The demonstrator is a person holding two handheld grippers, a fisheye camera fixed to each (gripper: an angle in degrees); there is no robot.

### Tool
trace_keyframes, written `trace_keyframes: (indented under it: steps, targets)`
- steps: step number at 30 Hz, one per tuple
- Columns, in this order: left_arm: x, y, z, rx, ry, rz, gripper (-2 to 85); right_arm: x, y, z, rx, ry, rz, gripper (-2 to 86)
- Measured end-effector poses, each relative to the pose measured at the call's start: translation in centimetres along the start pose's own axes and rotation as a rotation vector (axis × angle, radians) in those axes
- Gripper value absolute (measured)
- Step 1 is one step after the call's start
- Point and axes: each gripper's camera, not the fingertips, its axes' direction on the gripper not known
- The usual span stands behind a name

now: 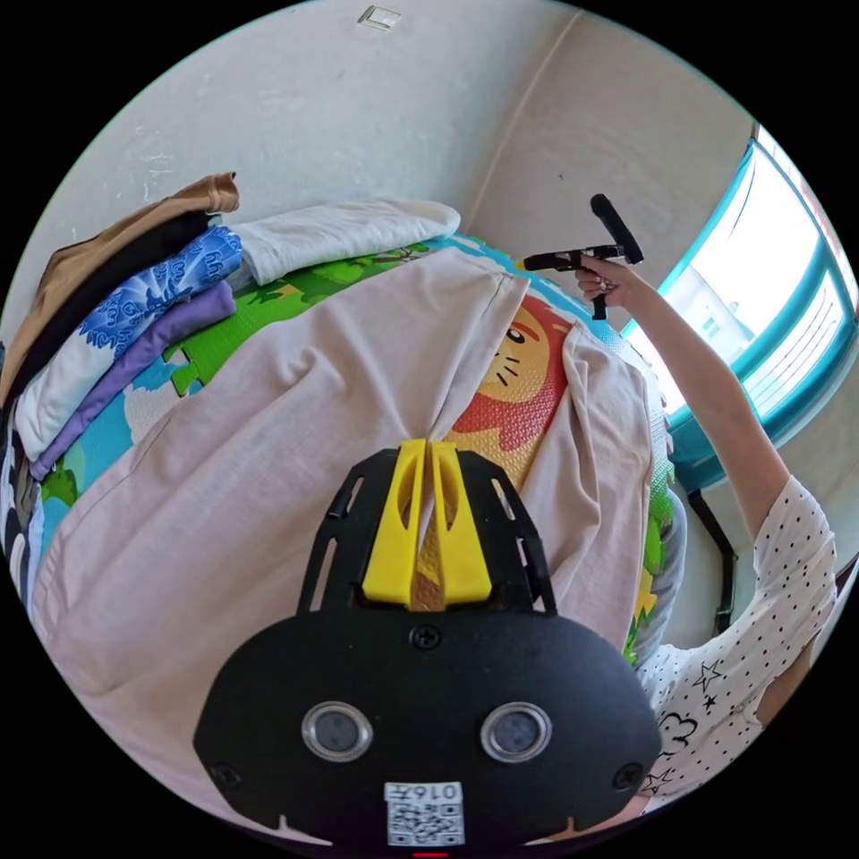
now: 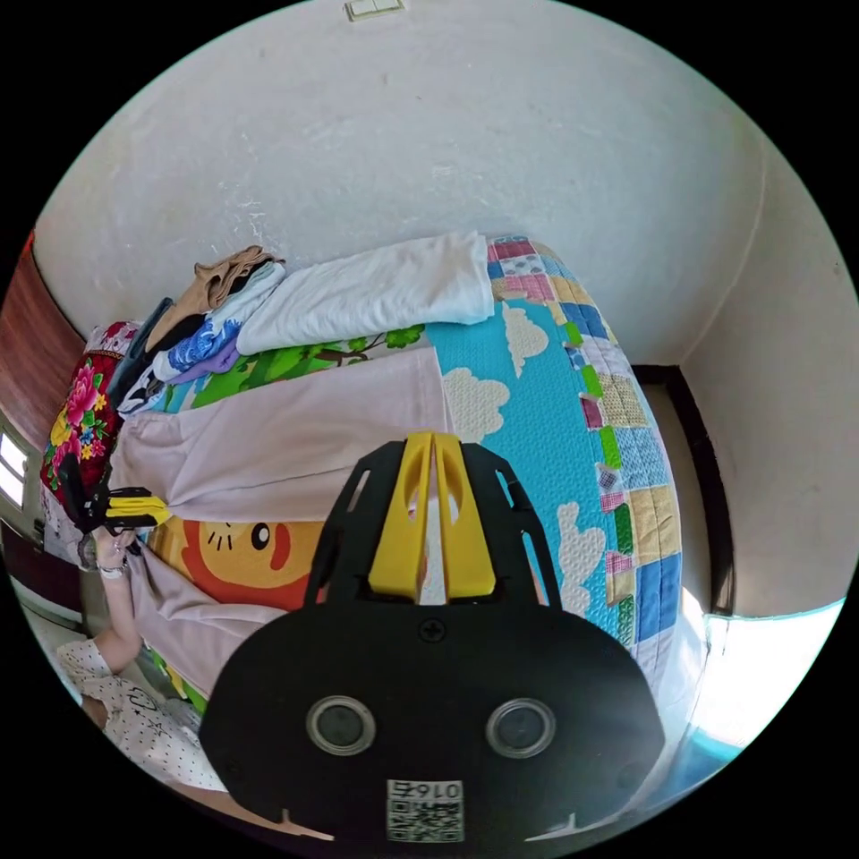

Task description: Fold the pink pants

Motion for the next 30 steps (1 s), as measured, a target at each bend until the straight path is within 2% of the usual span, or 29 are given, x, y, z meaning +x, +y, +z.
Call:
trace_keyframes:
  steps: [5, 17, 30]
  targets:
    - [-0.3, 0.2, 0.5, -0.003, 0.004, 0.0, -1.0, -0.2, 0.1, 1.0, -0.048, 0.001, -0.005, 5.1]
    - [-1.2, 1.1, 1.6, -0.003, 0.023, -0.009, -1.0, -0.3, 0.9, -0.3, -0.014, -0.009, -0.011, 0.3]
    - [-1.9, 2.4, 2.5, -0.008, 0.036, -0.012, -1.0, -0.8, 1.0, -1.3, -0.064, 0.016, -0.076, 3.0]
